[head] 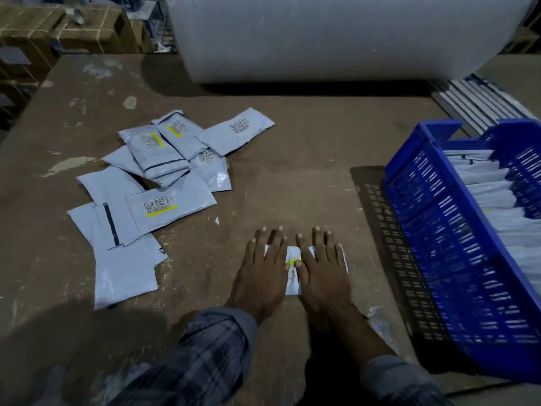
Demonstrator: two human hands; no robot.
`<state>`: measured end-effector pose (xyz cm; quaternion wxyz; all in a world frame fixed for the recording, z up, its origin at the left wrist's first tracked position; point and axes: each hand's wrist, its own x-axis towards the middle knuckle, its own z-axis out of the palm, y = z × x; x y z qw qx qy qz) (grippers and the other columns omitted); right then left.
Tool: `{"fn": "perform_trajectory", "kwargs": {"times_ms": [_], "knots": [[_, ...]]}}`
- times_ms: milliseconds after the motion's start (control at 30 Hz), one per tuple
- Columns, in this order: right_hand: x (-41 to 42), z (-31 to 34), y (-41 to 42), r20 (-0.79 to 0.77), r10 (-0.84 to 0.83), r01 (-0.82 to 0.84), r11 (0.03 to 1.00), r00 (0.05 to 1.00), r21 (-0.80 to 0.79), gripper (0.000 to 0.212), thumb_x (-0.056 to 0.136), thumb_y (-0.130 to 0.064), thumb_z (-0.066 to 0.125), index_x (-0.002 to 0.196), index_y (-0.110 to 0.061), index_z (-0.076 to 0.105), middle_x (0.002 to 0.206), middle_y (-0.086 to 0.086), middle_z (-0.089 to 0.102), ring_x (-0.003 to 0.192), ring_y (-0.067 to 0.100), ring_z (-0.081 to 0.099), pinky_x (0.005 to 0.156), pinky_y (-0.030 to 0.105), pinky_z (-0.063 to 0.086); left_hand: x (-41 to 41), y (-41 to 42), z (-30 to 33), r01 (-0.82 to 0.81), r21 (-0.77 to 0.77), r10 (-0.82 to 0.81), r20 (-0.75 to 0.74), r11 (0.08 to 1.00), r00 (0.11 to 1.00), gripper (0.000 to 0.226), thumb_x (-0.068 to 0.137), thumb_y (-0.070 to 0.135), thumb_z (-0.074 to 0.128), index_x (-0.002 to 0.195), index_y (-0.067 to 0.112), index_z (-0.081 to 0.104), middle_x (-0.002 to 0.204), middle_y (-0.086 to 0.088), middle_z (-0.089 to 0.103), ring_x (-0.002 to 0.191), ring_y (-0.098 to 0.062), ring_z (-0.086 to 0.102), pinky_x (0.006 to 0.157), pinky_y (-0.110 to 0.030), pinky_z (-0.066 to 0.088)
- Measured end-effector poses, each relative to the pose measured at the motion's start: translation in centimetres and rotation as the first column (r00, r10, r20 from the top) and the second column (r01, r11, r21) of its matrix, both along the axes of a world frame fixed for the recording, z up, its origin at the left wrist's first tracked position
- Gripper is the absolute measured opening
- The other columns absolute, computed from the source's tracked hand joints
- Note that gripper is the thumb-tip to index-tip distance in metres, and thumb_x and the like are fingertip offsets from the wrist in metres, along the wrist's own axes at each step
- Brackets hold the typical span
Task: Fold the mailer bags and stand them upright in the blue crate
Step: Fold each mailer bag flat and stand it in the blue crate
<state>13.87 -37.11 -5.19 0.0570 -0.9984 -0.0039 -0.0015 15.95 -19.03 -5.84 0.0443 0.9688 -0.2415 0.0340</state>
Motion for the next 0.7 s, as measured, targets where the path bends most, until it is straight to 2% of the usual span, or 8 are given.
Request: {"fn": "perform_trajectory", "kwargs": {"times_ms": [133,233,333,467,533,600,667,700], "knots": [[0.1,-0.4,-0.3,0.012,0.039,-0.039,0.999,0.999,0.012,0.058,0.107,-0.044,0.028,0.162,-0.025,0.032,0.172,0.014,0.012,0.157,0.035,0.017,0.127,0.052,0.014,0.6,0.3,0.0,-0.017,-0.039,0.016,-0.022,0.999,1.0,0.064,0.111,0.036,0.018,0.167,0.006,0.015,0.177,-0.013,0.004,0.162,-0.037,0.009,0.128,-0.053,0.022],[-1.9,-0.3,-0.3,0.043,0.054,-0.056,0.998,0.998,0.04,0.06,0.109,-0.042,0.027,0.165,-0.023,0.018,0.173,0.014,0.007,0.159,0.033,0.007,0.128,0.052,0.01,0.8,0.1,0.1,-0.059,-0.028,0.057,-0.049,0.998,0.997,0.065,0.11,0.035,0.026,0.168,0.008,0.01,0.177,-0.011,-0.001,0.163,-0.034,0.0,0.129,-0.052,0.02],[-2.2,0.2,-0.1,0.034,0.038,-0.041,0.997,0.999,0.07,0.063,0.108,-0.042,0.03,0.166,-0.026,0.012,0.173,0.012,0.004,0.16,0.032,0.003,0.129,0.053,0.008,0.9,-0.2,0.4,-0.077,0.012,0.078,-0.1,0.997,0.992,0.065,0.111,0.037,0.023,0.168,0.01,0.008,0.177,-0.012,-0.005,0.163,-0.036,-0.004,0.129,-0.053,0.017],[-1.3,0.5,-0.4,-0.026,0.051,-0.049,0.996,0.998,0.076,0.064,0.105,-0.047,0.029,0.165,-0.025,0.02,0.173,0.014,0.007,0.159,0.036,0.007,0.127,0.056,0.011,0.8,0.1,0.9,-0.032,-0.039,0.024,-0.18,0.999,0.983,0.069,0.108,0.051,0.027,0.165,0.012,0.029,0.174,-0.011,0.02,0.16,-0.033,0.021,0.125,-0.053,0.027],[-1.1,1.1,-0.6,-0.054,0.073,-0.068,0.993,0.996,0.096,0.064,0.103,-0.049,0.03,0.162,-0.024,0.028,0.171,0.016,0.014,0.158,0.038,0.012,0.126,0.057,0.015,0.7,0.9,1.0,-0.073,-0.148,0.037,-0.232,0.986,0.972,0.075,0.104,0.066,0.032,0.164,0.019,0.033,0.17,-0.004,0.032,0.153,-0.028,0.032,0.125,-0.049,0.028],[-0.5,2.4,-1.2,-0.079,0.075,-0.063,0.987,0.994,0.146,0.056,0.099,-0.046,0.046,0.149,-0.023,0.046,0.164,0.015,0.032,0.152,0.039,0.027,0.123,0.057,0.024,0.2,1.2,1.9,-0.179,-0.228,0.123,-0.241,0.957,0.963,0.079,0.094,0.077,0.048,0.153,0.024,0.048,0.154,-0.001,0.052,0.138,-0.027,0.051,0.116,-0.048,0.04],[-0.1,4.2,-1.6,-0.068,0.101,-0.088,0.981,0.993,0.176,0.04,0.087,-0.038,0.064,0.123,-0.02,0.063,0.138,0.01,0.056,0.131,0.036,0.05,0.116,0.054,0.034,-0.3,1.0,2.8,-0.262,-0.266,0.2,-0.237,0.928,0.951,0.074,0.08,0.076,0.066,0.132,0.023,0.067,0.131,-0.002,0.068,0.118,-0.026,0.064,0.103,-0.044,0.051],[-0.1,5.2,-1.9,-0.055,0.119,-0.107,0.976,0.991,0.19,0.031,0.082,-0.033,0.068,0.109,-0.02,0.066,0.12,0.008,0.064,0.117,0.033,0.057,0.11,0.05,0.038,-0.5,0.7,3.7,-0.294,-0.293,0.215,-0.274,0.91,0.937,0.073,0.075,0.076,0.067,0.125,0.023,0.07,0.126,-0.002,0.069,0.115,-0.027,0.064,0.1,-0.042,0.051]]}}
